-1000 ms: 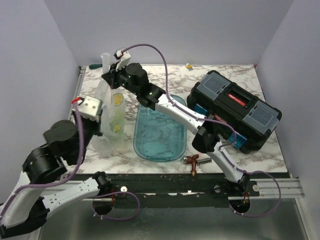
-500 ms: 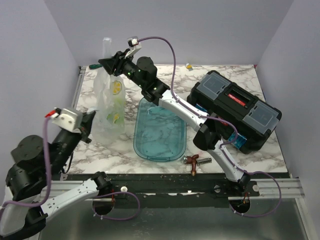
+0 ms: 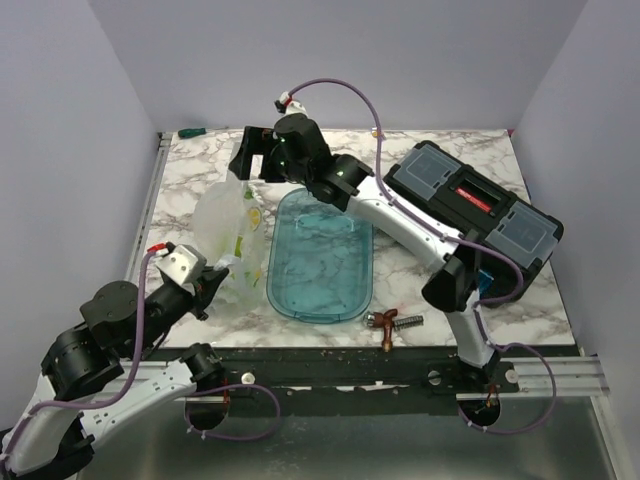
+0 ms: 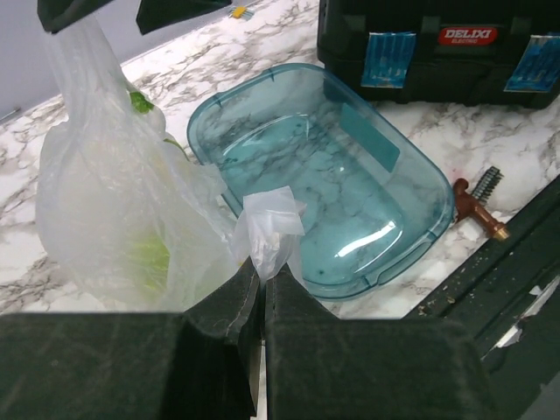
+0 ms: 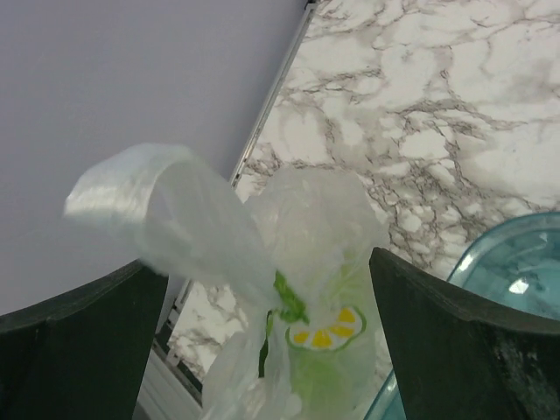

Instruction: Take the fake fruits out of the plastic bag

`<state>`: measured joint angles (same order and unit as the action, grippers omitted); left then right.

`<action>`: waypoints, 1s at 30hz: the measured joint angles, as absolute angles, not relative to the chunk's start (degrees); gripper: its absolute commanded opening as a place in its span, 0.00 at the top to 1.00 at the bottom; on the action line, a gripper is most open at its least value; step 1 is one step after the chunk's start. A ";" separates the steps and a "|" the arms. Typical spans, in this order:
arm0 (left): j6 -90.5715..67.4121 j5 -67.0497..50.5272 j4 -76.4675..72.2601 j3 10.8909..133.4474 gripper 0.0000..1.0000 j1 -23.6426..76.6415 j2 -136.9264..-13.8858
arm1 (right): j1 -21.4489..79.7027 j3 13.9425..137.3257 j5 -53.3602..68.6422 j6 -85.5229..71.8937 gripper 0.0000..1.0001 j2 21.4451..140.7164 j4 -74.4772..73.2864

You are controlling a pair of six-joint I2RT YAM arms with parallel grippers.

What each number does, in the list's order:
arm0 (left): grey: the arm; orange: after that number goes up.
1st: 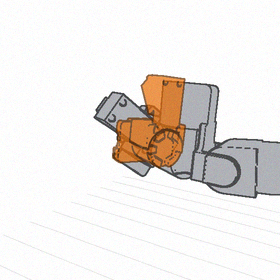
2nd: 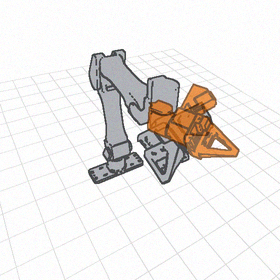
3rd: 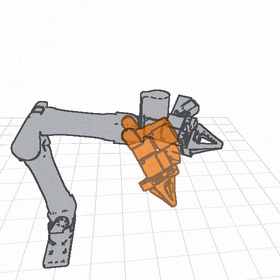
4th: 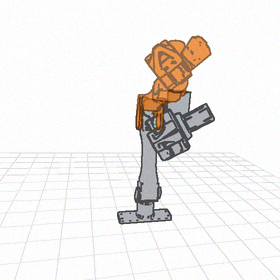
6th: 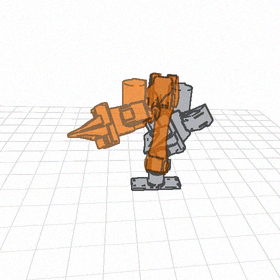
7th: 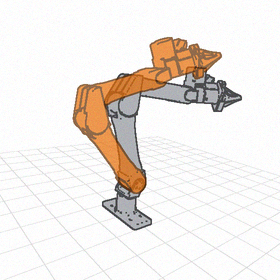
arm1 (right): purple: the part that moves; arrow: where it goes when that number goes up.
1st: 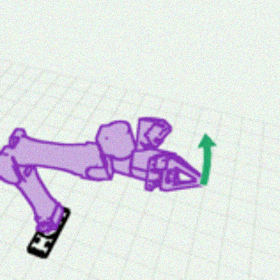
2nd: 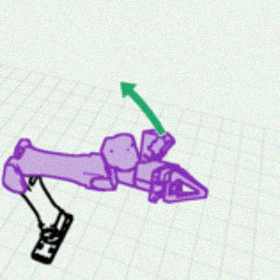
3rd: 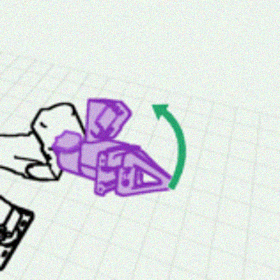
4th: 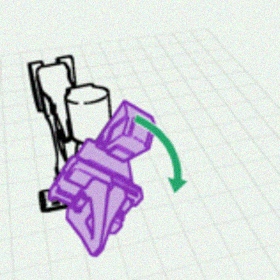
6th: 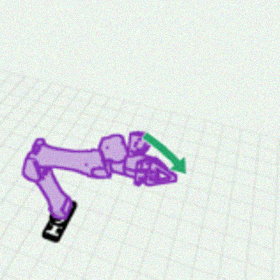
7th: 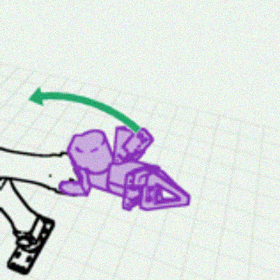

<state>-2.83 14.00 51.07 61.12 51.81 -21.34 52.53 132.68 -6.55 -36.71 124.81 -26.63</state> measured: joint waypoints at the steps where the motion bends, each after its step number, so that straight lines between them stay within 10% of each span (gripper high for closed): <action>1: -3.29 13.56 51.20 61.12 1.00 51.81 -20.88 | 52.99 131.15 -7.57 -37.15 0.00 122.37 -27.77; 18: -6.24 11.16 53.49 61.10 1.00 51.81 -17.41 | 60.31 88.31 -15.59 -45.45 0.20 99.09 -18.59; 30: -7.33 11.16 55.53 61.10 1.00 51.81 -17.26 | 61.58 90.41 -12.27 -47.40 0.23 102.65 -9.43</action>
<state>-7.33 11.16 55.53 61.10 51.81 -17.26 61.58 90.41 -12.27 -47.40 102.65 -9.43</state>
